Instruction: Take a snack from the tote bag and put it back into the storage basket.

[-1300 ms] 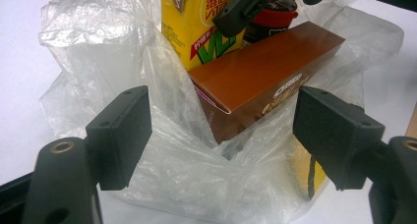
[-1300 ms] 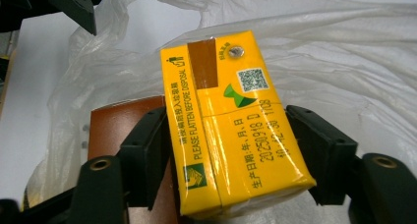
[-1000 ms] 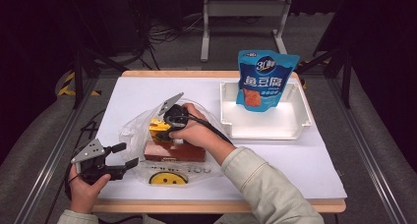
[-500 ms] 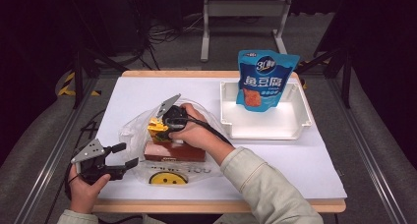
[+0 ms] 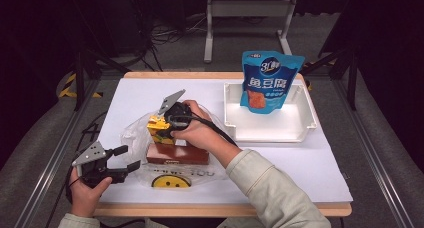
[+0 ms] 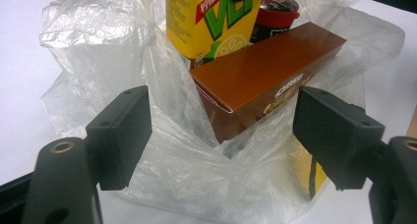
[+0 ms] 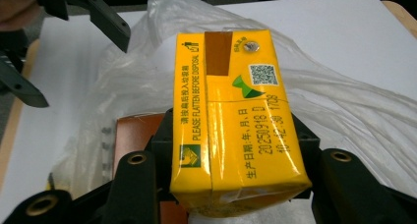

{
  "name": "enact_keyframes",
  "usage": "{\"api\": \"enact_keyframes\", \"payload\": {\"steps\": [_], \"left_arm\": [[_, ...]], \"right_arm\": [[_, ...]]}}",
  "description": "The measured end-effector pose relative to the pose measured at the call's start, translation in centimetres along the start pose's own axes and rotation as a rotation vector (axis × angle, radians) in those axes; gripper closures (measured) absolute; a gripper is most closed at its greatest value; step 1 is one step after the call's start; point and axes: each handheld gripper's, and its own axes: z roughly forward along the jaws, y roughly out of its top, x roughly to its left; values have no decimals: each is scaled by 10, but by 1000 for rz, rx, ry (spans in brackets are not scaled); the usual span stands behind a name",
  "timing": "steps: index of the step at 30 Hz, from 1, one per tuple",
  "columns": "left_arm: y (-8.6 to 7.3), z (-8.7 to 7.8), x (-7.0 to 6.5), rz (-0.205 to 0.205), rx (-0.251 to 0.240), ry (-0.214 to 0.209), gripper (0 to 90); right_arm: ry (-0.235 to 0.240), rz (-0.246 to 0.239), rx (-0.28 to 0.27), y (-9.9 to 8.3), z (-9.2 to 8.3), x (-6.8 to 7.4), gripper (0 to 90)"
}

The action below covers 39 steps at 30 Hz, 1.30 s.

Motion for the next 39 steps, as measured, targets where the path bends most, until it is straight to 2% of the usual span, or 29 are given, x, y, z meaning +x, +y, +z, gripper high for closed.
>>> {"api": "enact_keyframes", "payload": {"steps": [9,25,39], "left_arm": [[0,0,0,-1,0,2,235],[0,0,0,-2,1,0,239],[0,0,0,-3,2,-1,248]], "right_arm": [[6,-10,-29,7,-15,0,533],[-19,-36,-75,18,-49,-1,533],[-54,-19,-85,11,-89,-13,533]]}}
